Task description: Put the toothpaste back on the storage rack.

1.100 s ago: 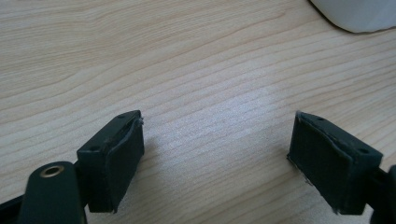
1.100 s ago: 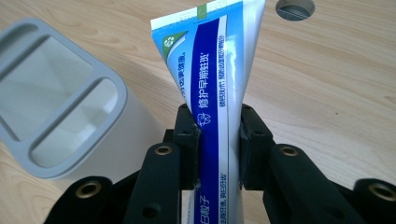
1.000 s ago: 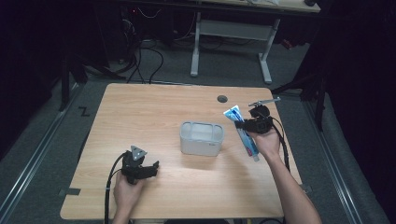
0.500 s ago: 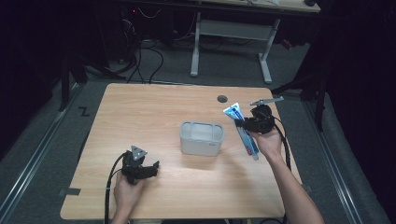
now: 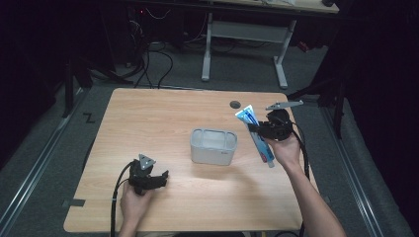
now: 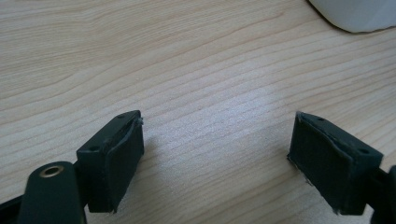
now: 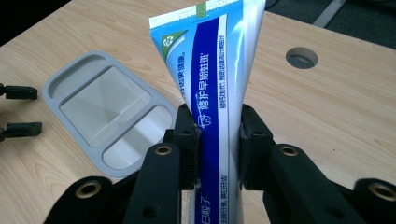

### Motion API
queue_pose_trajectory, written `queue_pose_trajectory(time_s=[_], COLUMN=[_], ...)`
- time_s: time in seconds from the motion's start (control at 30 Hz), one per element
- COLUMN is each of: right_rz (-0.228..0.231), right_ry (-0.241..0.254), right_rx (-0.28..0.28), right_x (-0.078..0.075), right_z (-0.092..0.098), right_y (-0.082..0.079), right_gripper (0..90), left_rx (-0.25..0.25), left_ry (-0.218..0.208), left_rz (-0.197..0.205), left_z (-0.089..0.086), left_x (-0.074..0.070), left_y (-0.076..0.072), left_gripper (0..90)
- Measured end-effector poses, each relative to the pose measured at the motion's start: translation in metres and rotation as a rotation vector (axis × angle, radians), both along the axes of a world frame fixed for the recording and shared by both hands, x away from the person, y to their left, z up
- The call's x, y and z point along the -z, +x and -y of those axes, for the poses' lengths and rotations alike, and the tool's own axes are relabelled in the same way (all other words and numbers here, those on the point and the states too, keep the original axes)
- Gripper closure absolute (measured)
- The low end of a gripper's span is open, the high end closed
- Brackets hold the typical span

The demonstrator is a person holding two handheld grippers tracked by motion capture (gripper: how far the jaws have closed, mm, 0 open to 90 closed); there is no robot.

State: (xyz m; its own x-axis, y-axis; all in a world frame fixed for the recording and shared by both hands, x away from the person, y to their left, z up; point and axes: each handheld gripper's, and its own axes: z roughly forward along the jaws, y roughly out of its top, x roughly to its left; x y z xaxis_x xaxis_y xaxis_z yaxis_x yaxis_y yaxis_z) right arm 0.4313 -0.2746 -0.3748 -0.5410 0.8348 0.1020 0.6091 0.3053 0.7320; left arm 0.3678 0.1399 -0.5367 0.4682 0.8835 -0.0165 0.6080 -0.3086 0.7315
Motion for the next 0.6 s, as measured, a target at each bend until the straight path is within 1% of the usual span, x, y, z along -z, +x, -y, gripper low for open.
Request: queue_pose_trajectory(time_s=[0.07,0.17,0.27,0.37,0.47,0.5,0.53,0.57,0.6], right_rz=[0.004,0.023,0.029,0.040,0.045,0.055,0.064,0.070,0.070], right_ry=[0.000,0.008,0.012,0.028,0.025,0.028,0.044,0.051,0.051], right_rx=[-0.002,-0.022,-0.033,-0.053,-0.060,-0.070,-0.077,-0.085,-0.085], right_x=[-0.001,-0.006,-0.009,-0.013,-0.016,-0.017,-0.019,-0.022,-0.022], right_z=[-0.001,-0.008,-0.011,-0.013,-0.016,-0.017,-0.018,-0.018,-0.018], right_y=[0.000,-0.003,-0.005,-0.004,-0.001,-0.001,0.000,-0.001,-0.001], right_gripper=[73.2,73.1,73.0,73.0,73.0,73.0,73.0,73.1,73.1], left_rx=[0.000,0.000,0.000,0.000,0.000,-0.001,-0.002,-0.003,-0.003], left_ry=[0.000,-0.001,-0.001,-0.001,-0.001,-0.001,-0.001,-0.001,-0.001], left_rz=[0.000,0.000,0.000,0.001,0.001,0.001,0.000,0.000,0.000], left_z=[0.000,0.000,0.000,0.000,0.000,0.000,0.000,0.000,0.000], left_x=[0.000,0.000,0.000,0.000,0.000,0.000,0.000,0.000,0.000], left_y=[0.000,0.000,0.000,0.001,0.001,0.001,0.001,0.001,0.001], left_gripper=[18.2,18.2,18.2,18.2,18.2,18.2,18.4,18.4,18.4])
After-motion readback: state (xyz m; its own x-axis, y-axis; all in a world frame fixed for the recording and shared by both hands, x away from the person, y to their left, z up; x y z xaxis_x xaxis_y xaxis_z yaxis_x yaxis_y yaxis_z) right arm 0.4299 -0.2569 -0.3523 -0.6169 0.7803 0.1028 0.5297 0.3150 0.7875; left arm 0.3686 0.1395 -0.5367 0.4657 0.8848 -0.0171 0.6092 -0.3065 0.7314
